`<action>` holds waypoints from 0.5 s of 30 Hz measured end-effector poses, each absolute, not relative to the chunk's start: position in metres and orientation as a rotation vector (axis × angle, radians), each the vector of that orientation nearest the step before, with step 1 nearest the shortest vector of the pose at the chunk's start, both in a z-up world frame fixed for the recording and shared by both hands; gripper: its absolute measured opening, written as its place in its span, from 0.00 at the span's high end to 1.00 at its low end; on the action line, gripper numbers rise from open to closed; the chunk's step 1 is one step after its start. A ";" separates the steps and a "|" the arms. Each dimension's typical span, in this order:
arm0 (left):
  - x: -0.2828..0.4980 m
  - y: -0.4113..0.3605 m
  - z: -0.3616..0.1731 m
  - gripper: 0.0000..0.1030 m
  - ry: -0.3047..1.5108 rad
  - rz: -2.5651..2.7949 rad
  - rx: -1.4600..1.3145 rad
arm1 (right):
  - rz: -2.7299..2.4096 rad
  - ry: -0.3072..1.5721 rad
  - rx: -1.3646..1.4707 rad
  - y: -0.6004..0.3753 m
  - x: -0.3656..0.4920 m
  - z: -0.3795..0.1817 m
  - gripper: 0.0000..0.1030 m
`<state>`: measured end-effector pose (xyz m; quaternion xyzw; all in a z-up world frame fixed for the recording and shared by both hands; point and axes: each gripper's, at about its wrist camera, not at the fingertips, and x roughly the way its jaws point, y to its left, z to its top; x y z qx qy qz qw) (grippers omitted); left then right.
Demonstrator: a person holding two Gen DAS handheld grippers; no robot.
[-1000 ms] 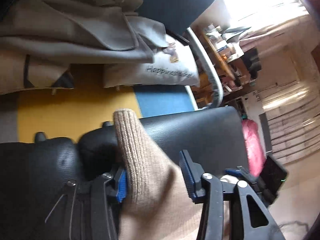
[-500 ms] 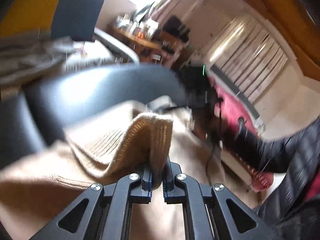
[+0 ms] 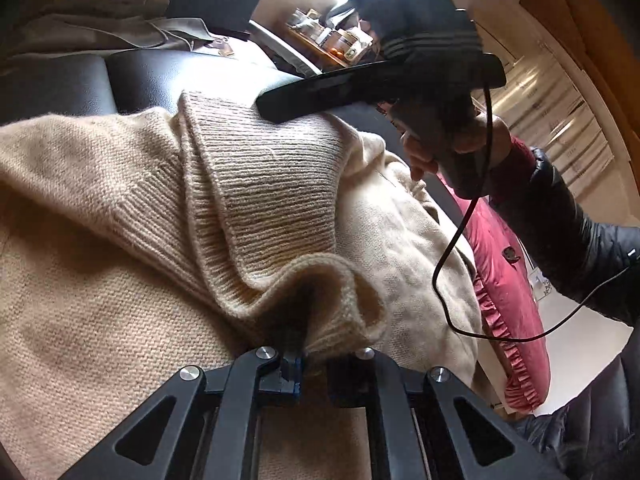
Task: Fold clothes
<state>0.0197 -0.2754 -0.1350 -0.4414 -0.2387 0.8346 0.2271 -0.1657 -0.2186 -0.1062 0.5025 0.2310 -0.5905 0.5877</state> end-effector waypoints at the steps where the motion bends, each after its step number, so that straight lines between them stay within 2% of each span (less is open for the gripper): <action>1: 0.020 -0.276 -0.135 0.93 -0.667 2.301 -1.216 | -1.361 0.579 1.173 -0.223 -0.161 -0.111 0.01; 3: 0.021 -0.278 -0.136 0.93 -0.685 2.304 -1.218 | -1.345 0.650 1.192 -0.226 -0.154 -0.120 0.23; 4: 0.022 -0.279 -0.136 0.93 -0.696 2.305 -1.218 | -1.359 0.666 1.200 -0.222 -0.153 -0.121 0.54; 6: 0.023 -0.281 -0.137 0.93 -0.715 2.308 -1.221 | -1.398 0.680 1.191 -0.211 -0.151 -0.118 0.70; 8: 0.024 -0.282 -0.135 0.93 -0.726 2.325 -1.228 | -1.447 0.729 1.142 -0.198 -0.144 -0.111 0.81; 12: 0.018 -0.289 -0.116 0.93 -0.709 2.467 -1.193 | -1.587 0.828 1.009 -0.177 -0.133 -0.092 0.85; 15: -0.017 -0.311 -0.094 0.93 -0.694 2.578 -1.131 | -1.730 0.837 0.925 -0.169 -0.143 -0.076 0.86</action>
